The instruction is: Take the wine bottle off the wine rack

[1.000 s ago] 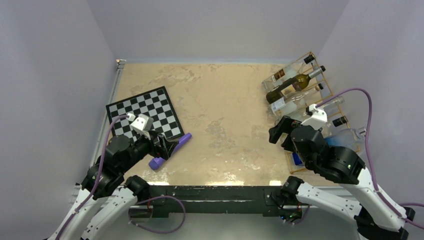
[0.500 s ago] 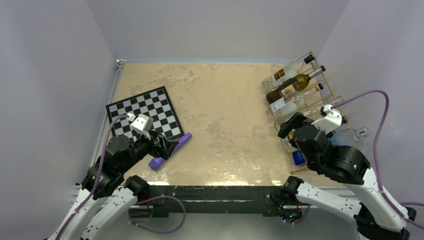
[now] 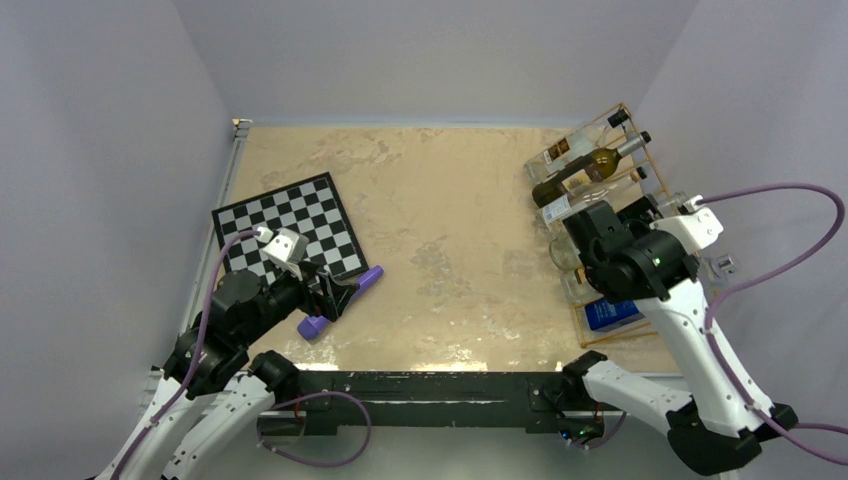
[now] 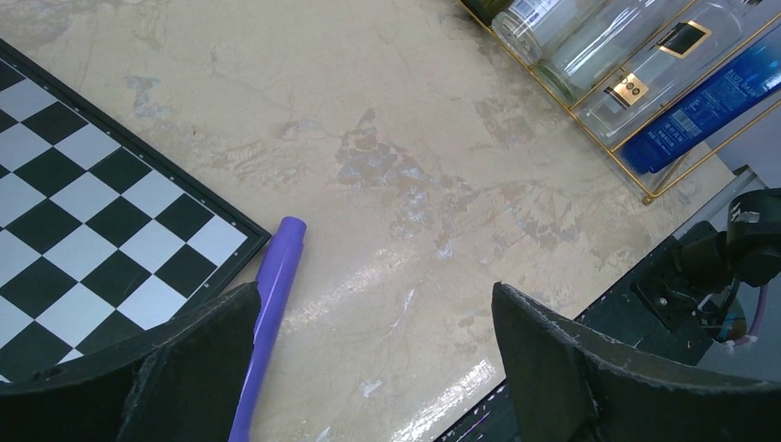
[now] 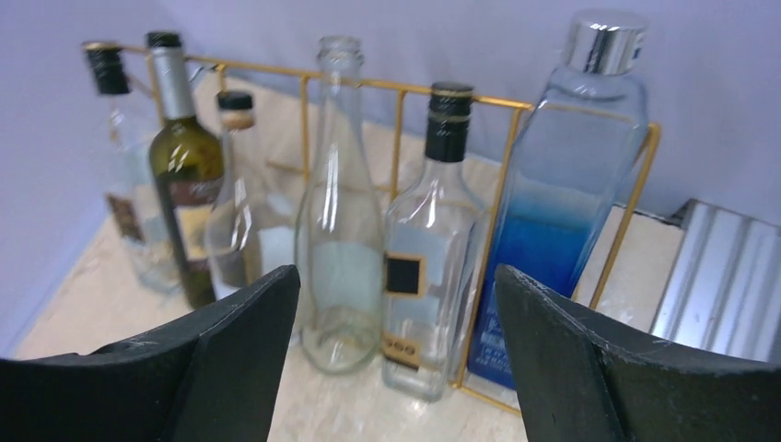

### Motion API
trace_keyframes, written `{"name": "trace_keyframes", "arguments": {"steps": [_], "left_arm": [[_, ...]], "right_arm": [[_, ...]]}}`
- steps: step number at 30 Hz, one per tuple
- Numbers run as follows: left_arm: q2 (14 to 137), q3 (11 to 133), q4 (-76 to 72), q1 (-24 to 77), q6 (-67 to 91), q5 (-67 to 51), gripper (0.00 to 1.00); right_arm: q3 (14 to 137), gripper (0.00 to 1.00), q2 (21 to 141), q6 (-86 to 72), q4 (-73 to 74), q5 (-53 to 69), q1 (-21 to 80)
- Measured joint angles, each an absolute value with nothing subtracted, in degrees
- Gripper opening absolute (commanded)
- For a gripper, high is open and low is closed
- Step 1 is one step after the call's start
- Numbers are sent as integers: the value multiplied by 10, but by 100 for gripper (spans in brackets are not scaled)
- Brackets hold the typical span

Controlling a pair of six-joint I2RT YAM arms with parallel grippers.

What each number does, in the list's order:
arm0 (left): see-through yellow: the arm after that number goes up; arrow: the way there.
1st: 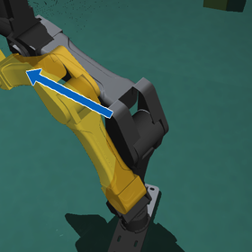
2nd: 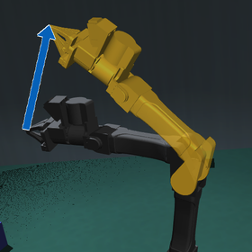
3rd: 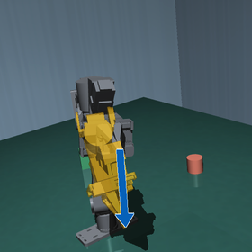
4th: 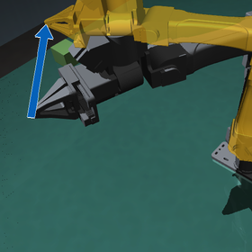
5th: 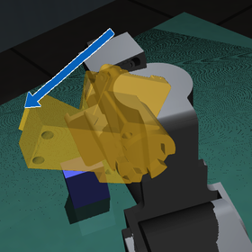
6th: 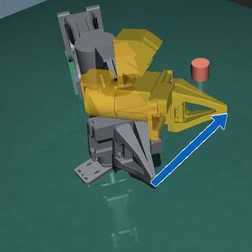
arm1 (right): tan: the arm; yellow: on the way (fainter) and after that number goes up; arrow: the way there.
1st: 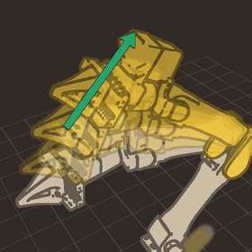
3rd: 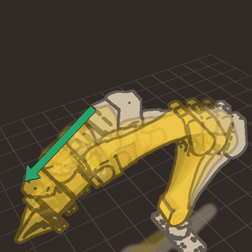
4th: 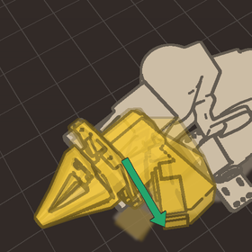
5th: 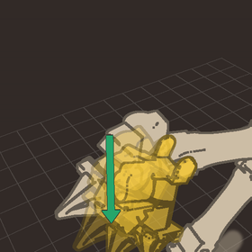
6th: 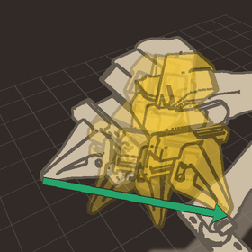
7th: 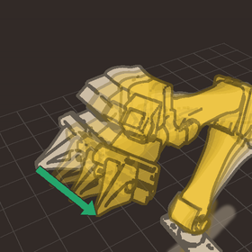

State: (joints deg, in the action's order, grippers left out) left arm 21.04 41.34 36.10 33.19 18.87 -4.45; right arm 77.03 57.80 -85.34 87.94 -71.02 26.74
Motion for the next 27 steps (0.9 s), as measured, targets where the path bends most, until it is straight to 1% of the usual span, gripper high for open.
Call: {"name": "trace_keyframes", "arguments": {"steps": [5, 8, 12, 19, 27], "left_arm": [[211, 413, 360, 332, 189, -54, 99], [215, 413, 356, 332, 189, -63, 99], [229, 413, 348, 332, 189, -79, 99], [263, 412, 339, 332, 189, -99, 99], [264, 404, 335, 332, 189, -100, 99]], "right_arm": [[778, 81, 618, -858, 886, -731, 157], [778, 80, 626, -864, 889, -741, 115], [778, 80, 628, -866, 892, -747, 71], [779, 76, 645, -879, 894, -756, -20], [794, 68, 690, -880, 895, -763, -86]]}}
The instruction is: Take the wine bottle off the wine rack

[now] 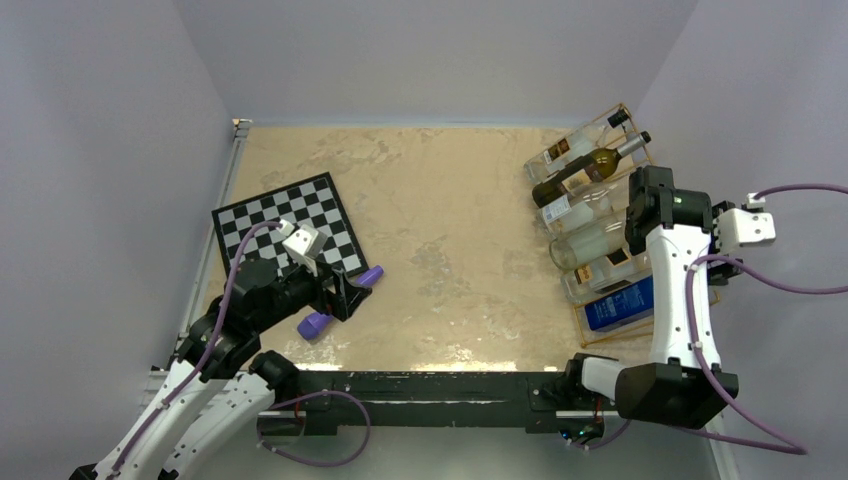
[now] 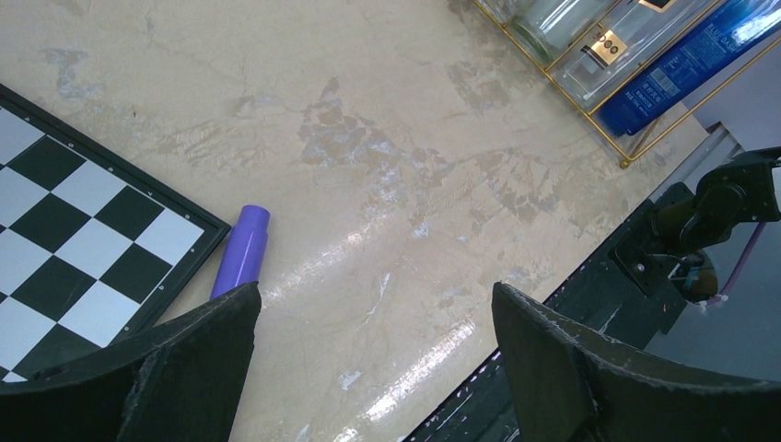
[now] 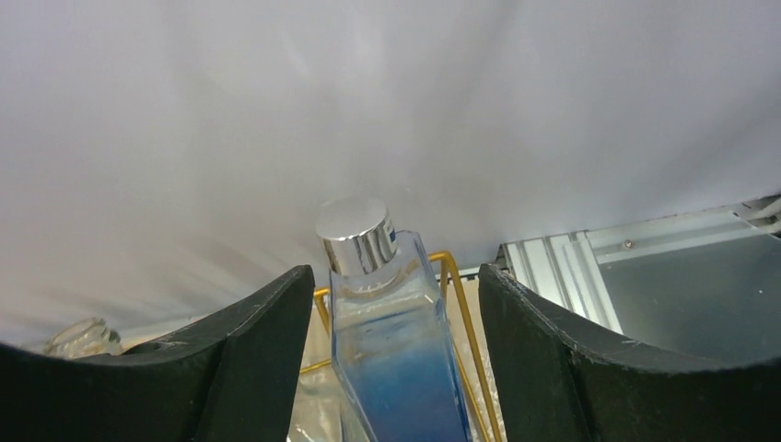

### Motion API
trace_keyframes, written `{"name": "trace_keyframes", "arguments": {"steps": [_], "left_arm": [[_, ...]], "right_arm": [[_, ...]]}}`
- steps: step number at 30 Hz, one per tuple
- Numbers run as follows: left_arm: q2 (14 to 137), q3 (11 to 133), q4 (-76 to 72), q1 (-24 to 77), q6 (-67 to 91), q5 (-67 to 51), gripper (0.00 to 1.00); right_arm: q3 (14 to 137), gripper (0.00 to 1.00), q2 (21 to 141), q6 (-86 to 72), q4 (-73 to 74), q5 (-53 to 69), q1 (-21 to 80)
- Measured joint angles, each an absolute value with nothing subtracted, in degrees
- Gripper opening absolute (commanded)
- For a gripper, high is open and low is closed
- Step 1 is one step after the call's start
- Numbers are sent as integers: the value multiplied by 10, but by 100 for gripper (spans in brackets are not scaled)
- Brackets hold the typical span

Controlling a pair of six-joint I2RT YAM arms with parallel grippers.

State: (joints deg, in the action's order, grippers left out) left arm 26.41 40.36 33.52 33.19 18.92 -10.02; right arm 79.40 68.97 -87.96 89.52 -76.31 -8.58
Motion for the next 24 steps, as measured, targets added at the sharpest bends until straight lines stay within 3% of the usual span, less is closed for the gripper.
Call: {"name": "trace_keyframes", "arguments": {"steps": [24], "left_arm": [[286, 404, 335, 332, 189, -100, 99]], "right_arm": [[801, 71, 779, -957, 897, -770, -133]]}}
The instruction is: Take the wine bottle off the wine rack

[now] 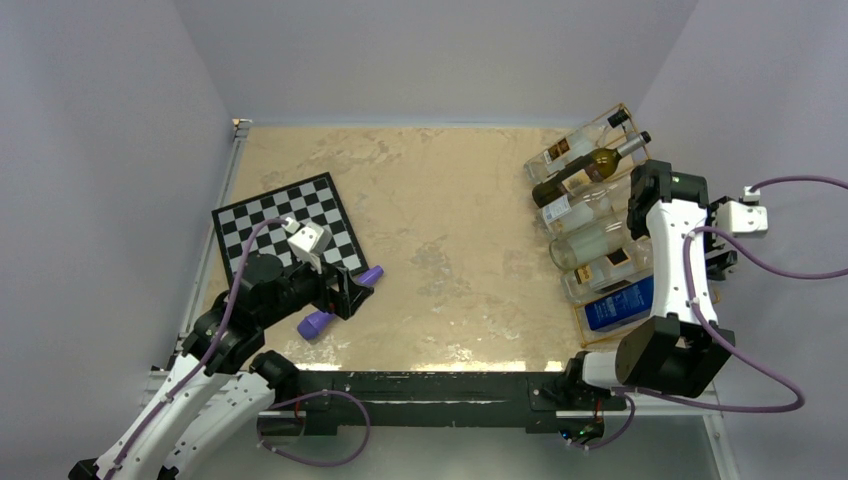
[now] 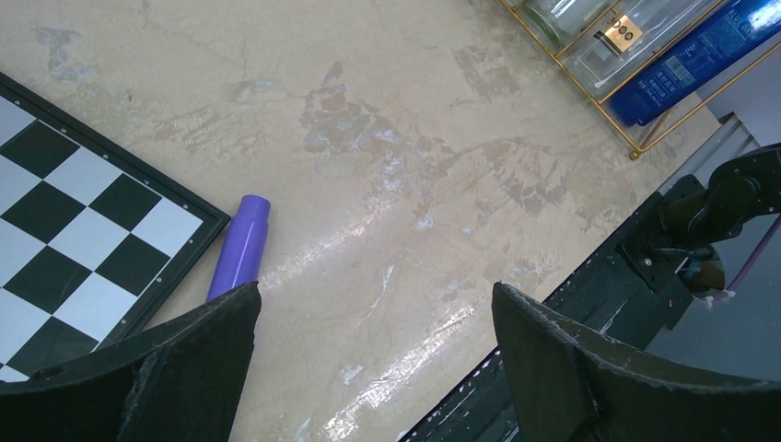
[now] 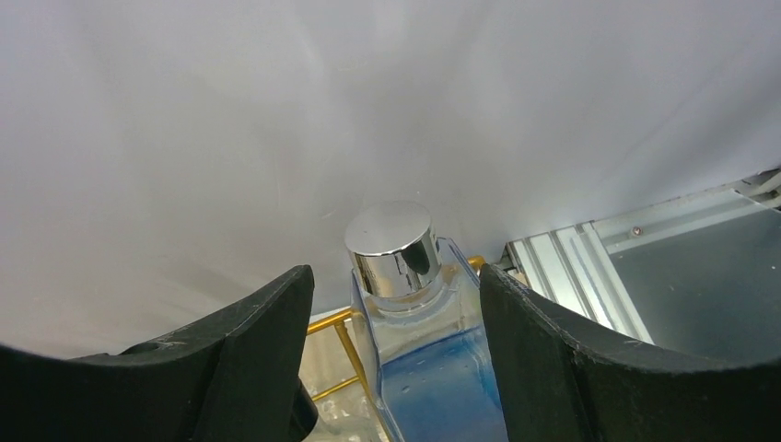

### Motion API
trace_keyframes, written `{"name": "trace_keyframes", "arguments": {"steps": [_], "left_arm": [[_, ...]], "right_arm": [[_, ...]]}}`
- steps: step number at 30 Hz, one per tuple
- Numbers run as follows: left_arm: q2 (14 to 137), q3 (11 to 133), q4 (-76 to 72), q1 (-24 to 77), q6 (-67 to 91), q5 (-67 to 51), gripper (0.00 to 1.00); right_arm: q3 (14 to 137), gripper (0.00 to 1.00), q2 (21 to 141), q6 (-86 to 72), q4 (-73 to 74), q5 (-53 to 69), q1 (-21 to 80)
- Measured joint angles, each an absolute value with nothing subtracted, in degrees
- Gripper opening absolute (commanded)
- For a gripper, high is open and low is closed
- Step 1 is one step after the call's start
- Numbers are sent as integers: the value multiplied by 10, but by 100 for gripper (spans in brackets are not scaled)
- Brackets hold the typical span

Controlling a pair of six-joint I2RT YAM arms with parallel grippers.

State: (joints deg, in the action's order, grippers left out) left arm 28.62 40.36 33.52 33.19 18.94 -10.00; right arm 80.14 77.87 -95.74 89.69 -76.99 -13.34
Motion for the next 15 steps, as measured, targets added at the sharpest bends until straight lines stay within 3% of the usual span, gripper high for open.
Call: {"name": "trace_keyframes", "arguments": {"steps": [15], "left_arm": [[297, 404, 335, 332, 189, -100, 99]], "right_arm": [[820, 65, 811, -966, 898, -768, -173]]}}
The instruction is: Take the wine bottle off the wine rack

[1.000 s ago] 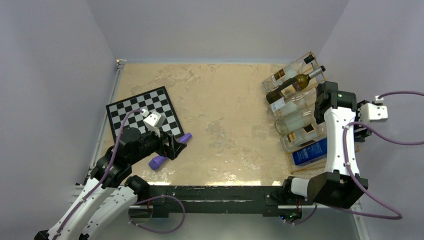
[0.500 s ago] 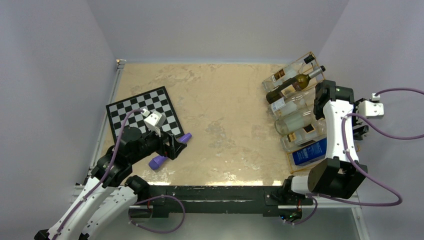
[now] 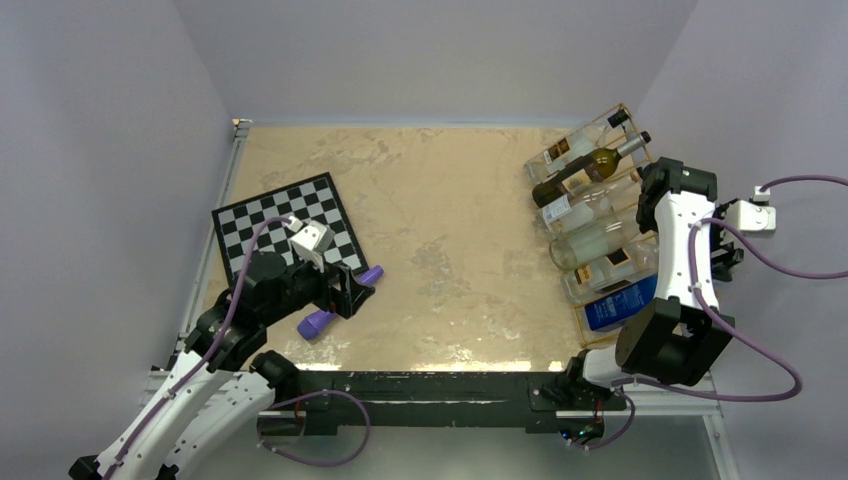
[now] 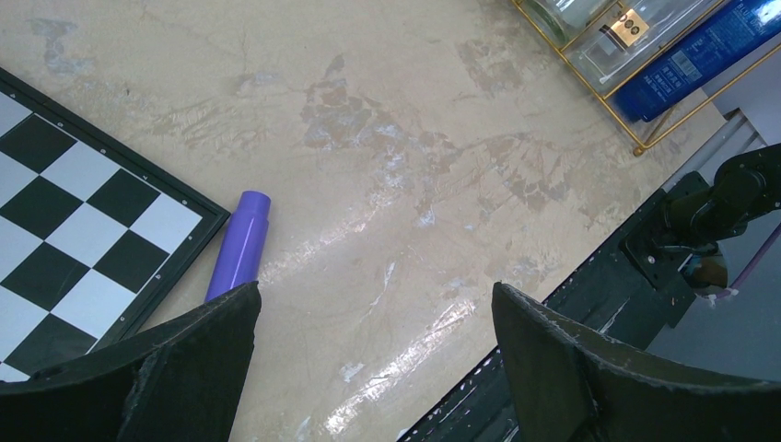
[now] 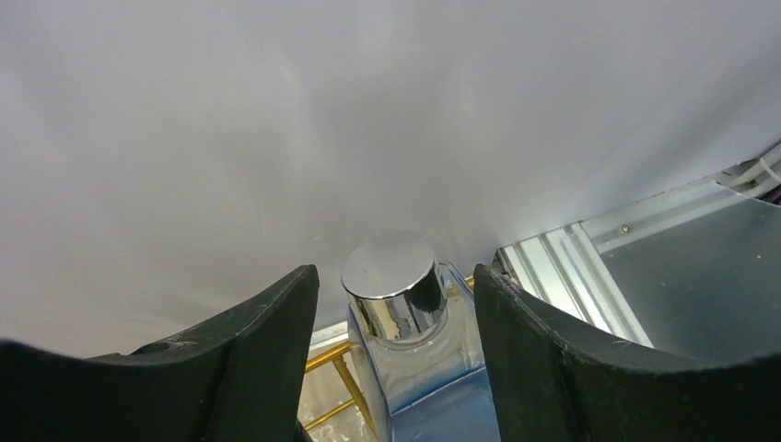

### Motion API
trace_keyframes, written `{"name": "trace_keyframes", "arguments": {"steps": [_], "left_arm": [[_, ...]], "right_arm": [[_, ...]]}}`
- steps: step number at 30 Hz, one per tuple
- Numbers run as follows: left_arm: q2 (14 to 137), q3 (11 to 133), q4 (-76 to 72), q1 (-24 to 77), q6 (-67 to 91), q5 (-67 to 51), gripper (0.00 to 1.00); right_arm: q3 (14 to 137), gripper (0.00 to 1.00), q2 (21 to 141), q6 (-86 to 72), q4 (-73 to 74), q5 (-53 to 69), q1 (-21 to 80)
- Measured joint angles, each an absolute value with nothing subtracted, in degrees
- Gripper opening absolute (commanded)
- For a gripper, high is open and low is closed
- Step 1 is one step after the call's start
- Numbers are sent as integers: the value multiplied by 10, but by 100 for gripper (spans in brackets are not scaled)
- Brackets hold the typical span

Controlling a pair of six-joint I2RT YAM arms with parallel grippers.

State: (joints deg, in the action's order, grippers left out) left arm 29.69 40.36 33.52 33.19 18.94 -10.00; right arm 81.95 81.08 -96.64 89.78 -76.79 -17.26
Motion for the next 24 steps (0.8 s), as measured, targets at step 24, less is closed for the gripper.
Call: {"name": "trace_keyframes", "arguments": {"steps": [24], "left_arm": [[300, 404, 335, 332, 189, -100, 99]], "right_arm": [[826, 61, 842, -971, 905, -774, -184]]}}
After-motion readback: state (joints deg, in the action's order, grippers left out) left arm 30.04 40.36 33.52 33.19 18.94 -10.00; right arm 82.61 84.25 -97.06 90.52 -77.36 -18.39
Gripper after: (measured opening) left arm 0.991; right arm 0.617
